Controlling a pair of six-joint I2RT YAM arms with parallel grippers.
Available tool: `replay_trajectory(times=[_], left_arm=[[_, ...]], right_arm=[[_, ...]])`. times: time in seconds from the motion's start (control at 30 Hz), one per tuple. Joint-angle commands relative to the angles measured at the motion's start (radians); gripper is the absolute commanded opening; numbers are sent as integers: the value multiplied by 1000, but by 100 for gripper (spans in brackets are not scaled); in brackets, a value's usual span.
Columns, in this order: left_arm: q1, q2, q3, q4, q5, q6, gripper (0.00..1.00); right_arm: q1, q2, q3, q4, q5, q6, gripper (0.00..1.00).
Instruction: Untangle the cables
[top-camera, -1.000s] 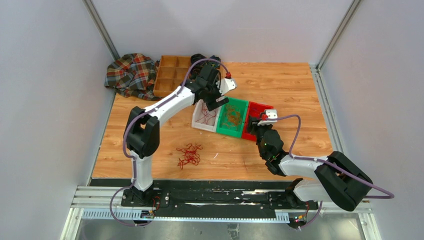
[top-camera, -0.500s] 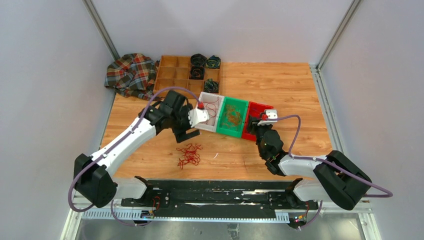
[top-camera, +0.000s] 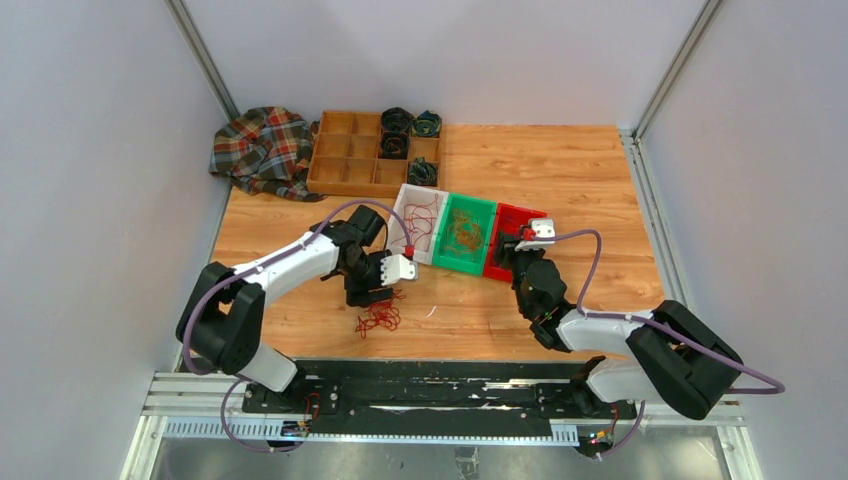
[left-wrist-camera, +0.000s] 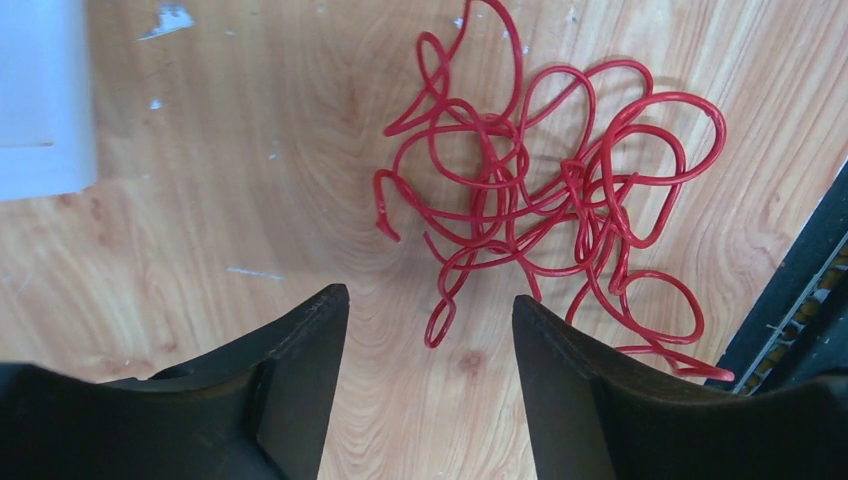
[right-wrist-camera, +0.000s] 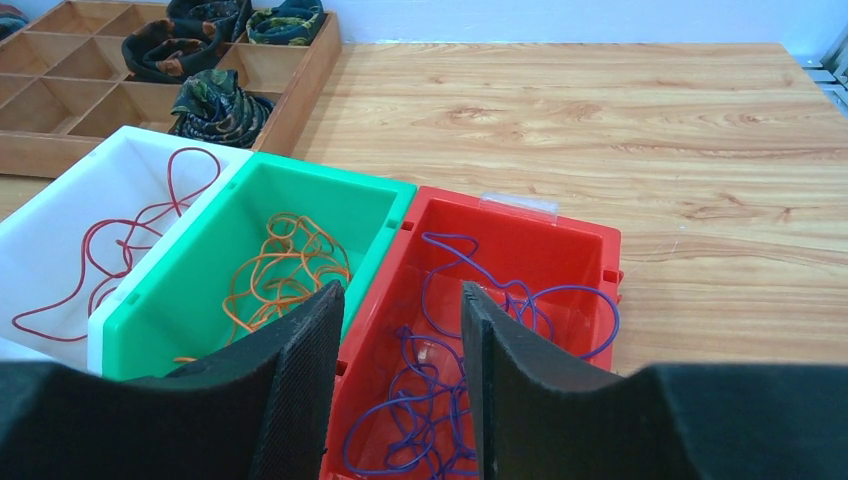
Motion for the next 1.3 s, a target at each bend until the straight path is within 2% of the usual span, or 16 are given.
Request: replay_trajectory(times=[0.0,0.13,0.23,0.27,0.37,0.43,0.63,0.8,1.0,1.13,1.27], left_arm=[[6,14,-38,62,26,57,64],[6,35,-54,125,5,53,56],[6,54,-62,144,17,45,45],[6,59,-64,151,13,40,39],[14,52,-40,132,-7,12,10],[31,14,1,66,2,0,1],[54,-182,147,-160,-11,14,1],[54,-298,311,-291,-13,-18,1],[54,-353,482,-338,22,-119,1],[54,-361,572,-373,36,-152,0],[54,-380,590,-380,29,-159,1]], right_arm=[[-12,11,1,25,30,-1,47],[-11,11,2,25,31,0,46],[-12,10,2,26,33,0,46],[-12,11,2,25,32,-1,45],[-11,12,4,23,31,-2,44],[-11,13,8,17,25,-4,44],[0,17,66,-70,-34,-26,45],[85,-20,157,-190,-119,-15,46],[267,-18,383,-274,-303,-42,51],[340,29,507,-278,-479,-43,54],[387,56,562,-288,-599,-14,55]])
